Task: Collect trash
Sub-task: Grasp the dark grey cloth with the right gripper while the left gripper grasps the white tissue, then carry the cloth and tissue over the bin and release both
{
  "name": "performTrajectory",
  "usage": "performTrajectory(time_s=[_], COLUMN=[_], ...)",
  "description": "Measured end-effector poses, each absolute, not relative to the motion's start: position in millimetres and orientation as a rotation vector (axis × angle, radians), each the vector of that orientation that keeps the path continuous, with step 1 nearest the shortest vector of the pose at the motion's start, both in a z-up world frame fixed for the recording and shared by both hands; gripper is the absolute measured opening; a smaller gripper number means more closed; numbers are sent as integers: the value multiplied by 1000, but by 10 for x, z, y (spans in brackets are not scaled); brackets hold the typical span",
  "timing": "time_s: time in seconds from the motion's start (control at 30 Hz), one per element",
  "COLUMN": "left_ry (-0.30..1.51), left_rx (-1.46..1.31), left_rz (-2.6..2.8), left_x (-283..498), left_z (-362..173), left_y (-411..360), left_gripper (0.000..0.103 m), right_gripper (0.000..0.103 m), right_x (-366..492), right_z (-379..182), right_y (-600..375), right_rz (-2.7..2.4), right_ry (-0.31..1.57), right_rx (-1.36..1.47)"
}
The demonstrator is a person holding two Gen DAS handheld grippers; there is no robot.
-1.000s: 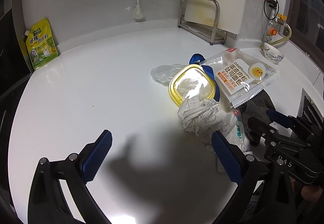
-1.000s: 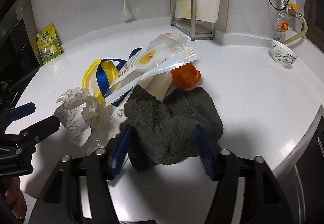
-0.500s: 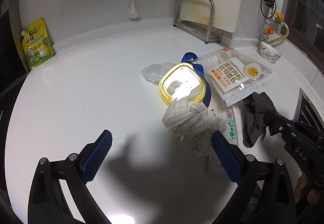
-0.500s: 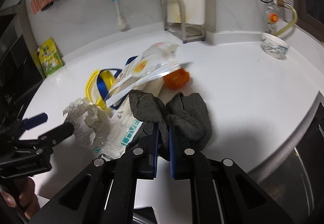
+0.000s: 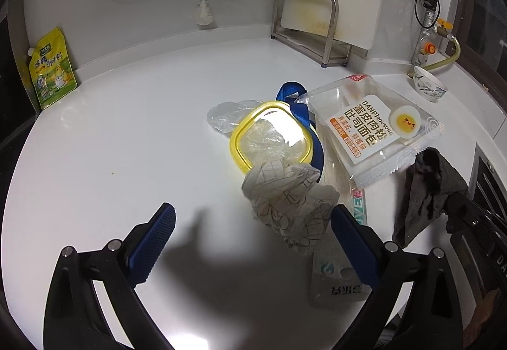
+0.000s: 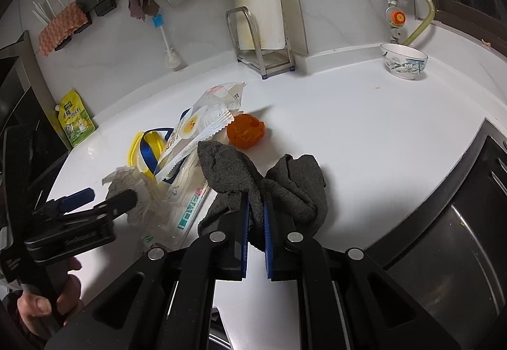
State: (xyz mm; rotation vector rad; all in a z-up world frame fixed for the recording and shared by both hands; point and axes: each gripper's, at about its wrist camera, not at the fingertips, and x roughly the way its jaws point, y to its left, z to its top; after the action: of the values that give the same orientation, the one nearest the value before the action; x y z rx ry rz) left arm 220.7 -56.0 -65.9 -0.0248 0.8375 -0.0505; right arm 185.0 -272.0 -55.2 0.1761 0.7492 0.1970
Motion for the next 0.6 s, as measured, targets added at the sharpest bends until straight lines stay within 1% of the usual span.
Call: performTrajectory(time_s=[0.13,0.2,0.27,0.3,0.33,0.37,0.4,0.43,0.47,0.53,0.6], left_ry=[836,825,820,824,831,838,845,855,859,858,856], left_rx=[-19,-25,-31,-30,-28,-26,-28,-36,-46,-56,-53], left_rz=[-32,-27,-30,-38,-44,-49,-54,-58,-63,-67,-64], left_x=[2275,2295,2305,2312,2323,2331,2337,2344,2348,2337,2313], left_z=[-697,-696,-694,-699,-707,-718,-731,-745,-750,-743,-727], left_y=[-584,-575,-568,-568,-567,-564,-559,-538,-514,-471,-432], left_gripper=[97,95,84,73,63,60,49,44,43,37,35], right_gripper=[8,8,8,8,8,8,8,8,8,8,8], right_x=[1853,1852,1852,1854,1853,1852,1847,1845,1839,1832,1819], right_z=[-560,-561,-564,-564,-566,-568,-568,-565,-563,-563,-563], right_y=[-2734,-2744,-2743,-2742,-2744,-2743,-2741,-2734,-2731,-2725,-2717], right_rz=[204,206,206,206,207,208,208,208,208,208,207], right_ry=[749,748,747,749,749,749,749,748,748,747,747], right_rx=[182,187,188,189,190,189,189,188,187,185,185])
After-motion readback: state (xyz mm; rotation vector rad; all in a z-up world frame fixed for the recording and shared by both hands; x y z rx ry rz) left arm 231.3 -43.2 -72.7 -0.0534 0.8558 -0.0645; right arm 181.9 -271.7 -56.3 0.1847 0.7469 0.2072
